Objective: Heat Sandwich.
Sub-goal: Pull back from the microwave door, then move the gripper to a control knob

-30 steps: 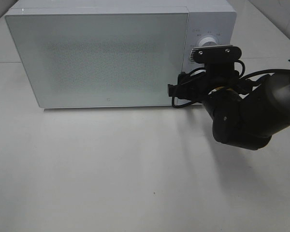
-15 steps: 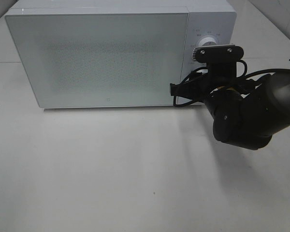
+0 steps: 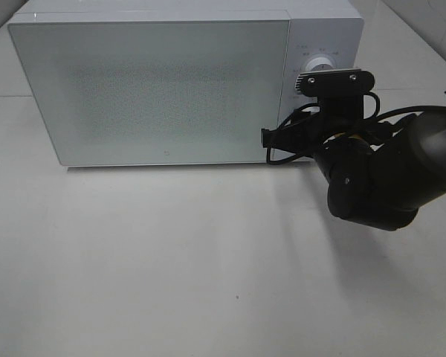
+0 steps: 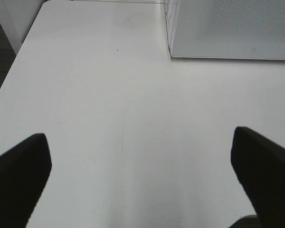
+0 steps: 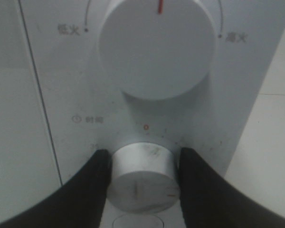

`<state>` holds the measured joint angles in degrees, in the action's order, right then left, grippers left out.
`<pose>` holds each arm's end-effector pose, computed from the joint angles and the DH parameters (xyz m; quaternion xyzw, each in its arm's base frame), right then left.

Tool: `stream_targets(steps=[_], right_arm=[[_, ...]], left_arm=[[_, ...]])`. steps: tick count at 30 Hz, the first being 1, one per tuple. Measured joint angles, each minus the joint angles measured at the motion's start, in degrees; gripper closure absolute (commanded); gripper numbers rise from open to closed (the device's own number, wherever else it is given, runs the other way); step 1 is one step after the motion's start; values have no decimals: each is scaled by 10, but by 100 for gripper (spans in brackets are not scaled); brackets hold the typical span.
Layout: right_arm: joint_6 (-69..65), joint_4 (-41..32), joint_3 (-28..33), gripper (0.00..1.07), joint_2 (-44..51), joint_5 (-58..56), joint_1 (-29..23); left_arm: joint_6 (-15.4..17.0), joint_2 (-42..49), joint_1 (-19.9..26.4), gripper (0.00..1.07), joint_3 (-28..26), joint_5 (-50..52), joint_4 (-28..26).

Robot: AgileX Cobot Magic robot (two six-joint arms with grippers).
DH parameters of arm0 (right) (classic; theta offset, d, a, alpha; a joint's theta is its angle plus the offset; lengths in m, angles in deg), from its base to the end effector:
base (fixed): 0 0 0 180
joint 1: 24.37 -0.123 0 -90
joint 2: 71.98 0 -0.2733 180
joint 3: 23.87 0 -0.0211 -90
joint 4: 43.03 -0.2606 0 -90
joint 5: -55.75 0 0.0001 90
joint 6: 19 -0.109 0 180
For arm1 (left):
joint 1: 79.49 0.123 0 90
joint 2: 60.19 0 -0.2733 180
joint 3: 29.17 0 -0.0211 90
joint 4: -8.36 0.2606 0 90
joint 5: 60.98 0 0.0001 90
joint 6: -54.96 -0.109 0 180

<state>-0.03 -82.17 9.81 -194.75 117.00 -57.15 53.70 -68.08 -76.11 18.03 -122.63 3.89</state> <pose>0.3356 0.1444 0.1038 -0.0184 0.7644 -0.0311 0.6438 0.0284 -0.0058 0.2781 -0.0135 0.8507 -0.0177 0.5252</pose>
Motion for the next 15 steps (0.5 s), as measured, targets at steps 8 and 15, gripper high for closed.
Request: stream_targets(steps=[8, 15], right_arm=[[-103, 0, 0, 101, 0, 1, 0], [-264, -1, 2, 101, 0, 3, 0]], left_arm=[[0, 0, 0, 9, 0, 0, 0], [0, 0, 0, 9, 0, 0, 0]])
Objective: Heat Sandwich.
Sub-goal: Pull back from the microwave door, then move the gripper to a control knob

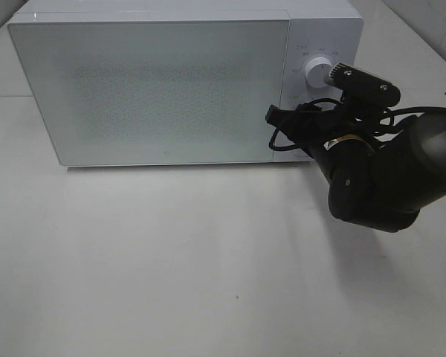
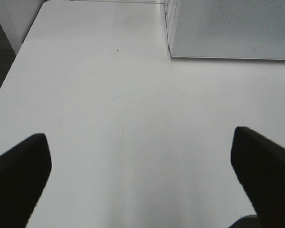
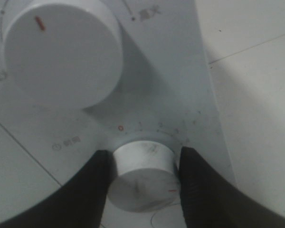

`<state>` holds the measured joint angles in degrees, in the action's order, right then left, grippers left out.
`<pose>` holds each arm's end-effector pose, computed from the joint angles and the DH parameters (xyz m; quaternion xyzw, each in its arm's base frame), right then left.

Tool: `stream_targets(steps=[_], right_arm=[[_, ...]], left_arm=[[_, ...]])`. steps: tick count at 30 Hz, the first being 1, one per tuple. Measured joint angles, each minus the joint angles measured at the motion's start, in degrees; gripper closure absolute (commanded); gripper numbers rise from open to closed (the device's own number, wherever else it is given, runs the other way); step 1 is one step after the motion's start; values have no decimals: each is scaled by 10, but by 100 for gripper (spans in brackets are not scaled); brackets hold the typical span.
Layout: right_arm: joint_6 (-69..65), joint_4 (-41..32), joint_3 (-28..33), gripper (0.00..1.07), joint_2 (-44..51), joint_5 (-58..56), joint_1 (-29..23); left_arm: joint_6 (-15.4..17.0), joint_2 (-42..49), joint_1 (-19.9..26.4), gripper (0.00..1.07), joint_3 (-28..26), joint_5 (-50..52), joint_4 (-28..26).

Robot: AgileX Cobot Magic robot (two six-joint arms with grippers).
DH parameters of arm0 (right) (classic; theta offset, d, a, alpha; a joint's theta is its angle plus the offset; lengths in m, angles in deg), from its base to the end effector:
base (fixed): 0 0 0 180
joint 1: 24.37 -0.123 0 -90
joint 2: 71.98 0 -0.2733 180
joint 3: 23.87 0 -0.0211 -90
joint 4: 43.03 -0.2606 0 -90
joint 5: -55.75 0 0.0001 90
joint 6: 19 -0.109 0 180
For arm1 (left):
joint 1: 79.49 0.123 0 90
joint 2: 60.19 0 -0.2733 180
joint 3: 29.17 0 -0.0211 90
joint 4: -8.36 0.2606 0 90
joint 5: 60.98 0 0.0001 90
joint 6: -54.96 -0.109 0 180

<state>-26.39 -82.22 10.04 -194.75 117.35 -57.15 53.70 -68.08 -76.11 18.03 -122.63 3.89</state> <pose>0.3348 0.1436 0.1036 0.1563 0.7477 0.1151 0.6351 0.0284 -0.0058 0.2781 -0.0135 0.8507 -0.0177 0.5252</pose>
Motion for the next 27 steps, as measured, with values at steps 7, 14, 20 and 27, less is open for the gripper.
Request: stream_targets(steps=[7, 14, 20, 27], right_arm=[[-137, 0, 3, 101, 0, 2, 0], [-288, -1, 3, 101, 0, 2, 0], [-433, 3, 6, 101, -1, 11, 0], [-551, 3, 7, 101, -1, 13, 0]], left_arm=[[0, 0, 0, 9, 0, 0, 0], [0, 0, 0, 9, 0, 0, 0], [-1, 0, 0, 9, 0, 0, 0], [-1, 0, 0, 9, 0, 0, 0]])
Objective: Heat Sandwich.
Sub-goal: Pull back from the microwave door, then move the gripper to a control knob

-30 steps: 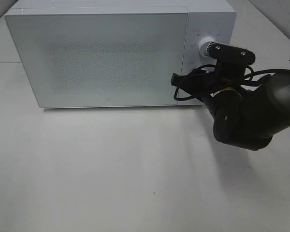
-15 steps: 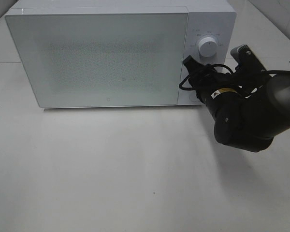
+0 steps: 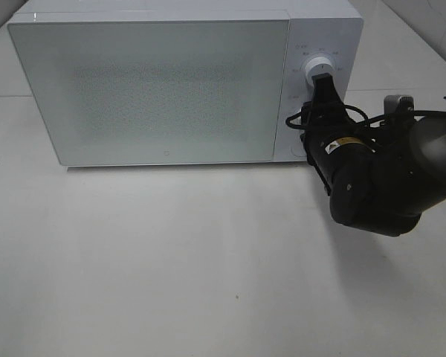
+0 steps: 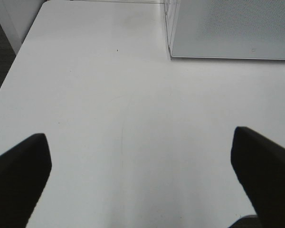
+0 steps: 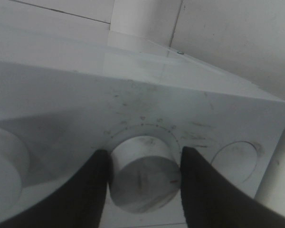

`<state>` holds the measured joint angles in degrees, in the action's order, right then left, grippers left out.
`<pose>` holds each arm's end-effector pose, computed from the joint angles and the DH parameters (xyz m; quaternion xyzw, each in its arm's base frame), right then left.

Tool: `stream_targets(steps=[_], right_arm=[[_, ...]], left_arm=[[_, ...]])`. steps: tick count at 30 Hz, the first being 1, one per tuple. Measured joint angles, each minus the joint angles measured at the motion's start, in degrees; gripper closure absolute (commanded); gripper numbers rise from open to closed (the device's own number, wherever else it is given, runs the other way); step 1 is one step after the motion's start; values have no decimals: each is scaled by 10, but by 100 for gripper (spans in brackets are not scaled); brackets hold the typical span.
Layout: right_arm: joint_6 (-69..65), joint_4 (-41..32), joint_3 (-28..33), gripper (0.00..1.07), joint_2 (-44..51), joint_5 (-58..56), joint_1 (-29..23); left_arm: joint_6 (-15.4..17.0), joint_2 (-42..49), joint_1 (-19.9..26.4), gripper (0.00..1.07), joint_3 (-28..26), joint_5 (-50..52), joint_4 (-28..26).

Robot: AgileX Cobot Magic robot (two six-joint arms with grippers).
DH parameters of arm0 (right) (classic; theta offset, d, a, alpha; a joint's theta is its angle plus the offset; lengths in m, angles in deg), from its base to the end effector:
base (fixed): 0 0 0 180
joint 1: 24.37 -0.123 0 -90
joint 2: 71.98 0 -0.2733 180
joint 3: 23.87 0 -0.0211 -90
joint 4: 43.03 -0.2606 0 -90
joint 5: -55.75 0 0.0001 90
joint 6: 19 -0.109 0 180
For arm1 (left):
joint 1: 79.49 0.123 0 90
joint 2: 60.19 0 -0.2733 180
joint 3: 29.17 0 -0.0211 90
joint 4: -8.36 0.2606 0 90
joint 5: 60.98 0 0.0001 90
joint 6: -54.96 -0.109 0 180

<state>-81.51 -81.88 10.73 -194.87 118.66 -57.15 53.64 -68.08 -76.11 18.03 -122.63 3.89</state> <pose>0.3327 0.1419 0.1028 0.4794 0.5897 0.3953 0.5158 0.0284 -0.0058 0.2781 -0.0131 0.8507 -0.0174 0.5252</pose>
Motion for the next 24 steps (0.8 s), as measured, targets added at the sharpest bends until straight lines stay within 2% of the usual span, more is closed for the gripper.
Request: stream_targets(steps=[11, 24], right_arm=[[-174, 0, 0, 99, -3, 1, 0], [-200, 5, 1, 97, -6, 7, 0]], left_arm=[[0, 0, 0, 9, 0, 0, 0], [0, 0, 0, 9, 0, 0, 0]])
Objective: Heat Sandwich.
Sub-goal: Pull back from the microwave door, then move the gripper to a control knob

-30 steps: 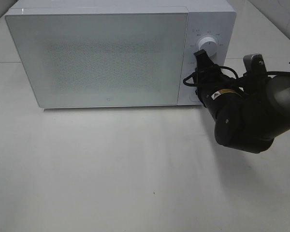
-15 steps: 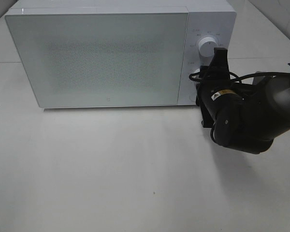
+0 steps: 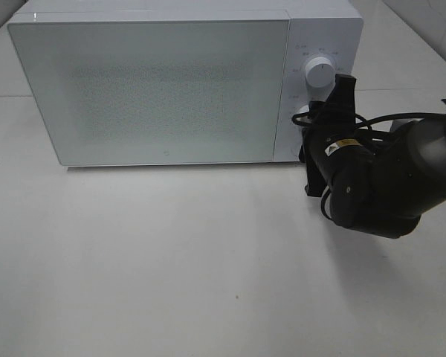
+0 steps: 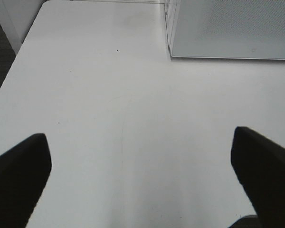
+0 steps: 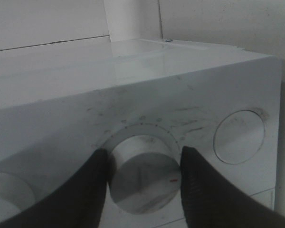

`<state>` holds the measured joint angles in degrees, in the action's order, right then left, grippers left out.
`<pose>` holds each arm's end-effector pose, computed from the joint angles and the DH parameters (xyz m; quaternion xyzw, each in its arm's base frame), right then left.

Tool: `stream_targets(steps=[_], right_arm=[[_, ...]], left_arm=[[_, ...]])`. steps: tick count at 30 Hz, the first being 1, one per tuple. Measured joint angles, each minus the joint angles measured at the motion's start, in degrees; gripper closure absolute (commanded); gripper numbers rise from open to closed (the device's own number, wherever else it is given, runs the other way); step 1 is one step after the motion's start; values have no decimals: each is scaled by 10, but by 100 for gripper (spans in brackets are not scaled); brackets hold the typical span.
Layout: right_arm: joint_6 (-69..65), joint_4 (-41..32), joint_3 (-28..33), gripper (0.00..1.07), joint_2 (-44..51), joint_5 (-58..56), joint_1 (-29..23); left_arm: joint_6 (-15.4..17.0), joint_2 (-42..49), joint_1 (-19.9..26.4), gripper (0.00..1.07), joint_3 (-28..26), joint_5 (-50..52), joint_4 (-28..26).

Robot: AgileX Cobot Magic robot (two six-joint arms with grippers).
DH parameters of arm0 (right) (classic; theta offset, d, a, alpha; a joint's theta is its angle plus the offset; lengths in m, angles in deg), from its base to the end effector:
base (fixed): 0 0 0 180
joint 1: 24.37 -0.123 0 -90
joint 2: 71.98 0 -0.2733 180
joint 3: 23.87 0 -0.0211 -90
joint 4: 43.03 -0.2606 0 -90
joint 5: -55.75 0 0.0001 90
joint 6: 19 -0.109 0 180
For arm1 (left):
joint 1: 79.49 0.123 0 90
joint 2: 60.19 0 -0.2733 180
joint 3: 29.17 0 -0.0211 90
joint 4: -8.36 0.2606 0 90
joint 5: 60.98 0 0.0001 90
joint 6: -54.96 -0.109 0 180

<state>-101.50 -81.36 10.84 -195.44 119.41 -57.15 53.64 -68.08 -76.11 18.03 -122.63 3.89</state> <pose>0.3323 0.1420 0.1004 0.5699 0.5005 0.4788 0.4421 0.0284 -0.0058 0.2781 -0.0131 0.8507 -0.0174 0.5252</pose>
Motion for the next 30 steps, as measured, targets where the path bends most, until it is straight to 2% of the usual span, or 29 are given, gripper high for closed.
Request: stream_targets(steps=[8, 12, 16, 17, 18, 21, 22, 23, 26, 30], right_arm=[[0, 4, 1, 94, 0, 1, 1], [1, 4, 1, 88, 0, 1, 1], [4, 4, 1, 71, 0, 1, 1], [4, 4, 1, 71, 0, 1, 1], [4, 4, 1, 61, 0, 1, 1], [4, 20, 1, 46, 0, 5, 1], [4, 20, 1, 46, 0, 5, 1], [4, 29, 1, 37, 0, 6, 0], [4, 40, 1, 30, 0, 6, -2], [4, 41, 1, 31, 0, 6, -3]], left_arm=[[0, 0, 0, 9, 0, 0, 0], [0, 0, 0, 9, 0, 0, 0], [0, 0, 0, 9, 0, 0, 0], [0, 0, 0, 9, 0, 0, 0], [0, 0, 0, 9, 0, 0, 0], [0, 0, 0, 9, 0, 0, 0], [0, 0, 0, 9, 0, 0, 0], [0, 0, 0, 9, 0, 0, 0], [0, 0, 0, 9, 0, 0, 0], [0, 0, 0, 9, 0, 0, 0]])
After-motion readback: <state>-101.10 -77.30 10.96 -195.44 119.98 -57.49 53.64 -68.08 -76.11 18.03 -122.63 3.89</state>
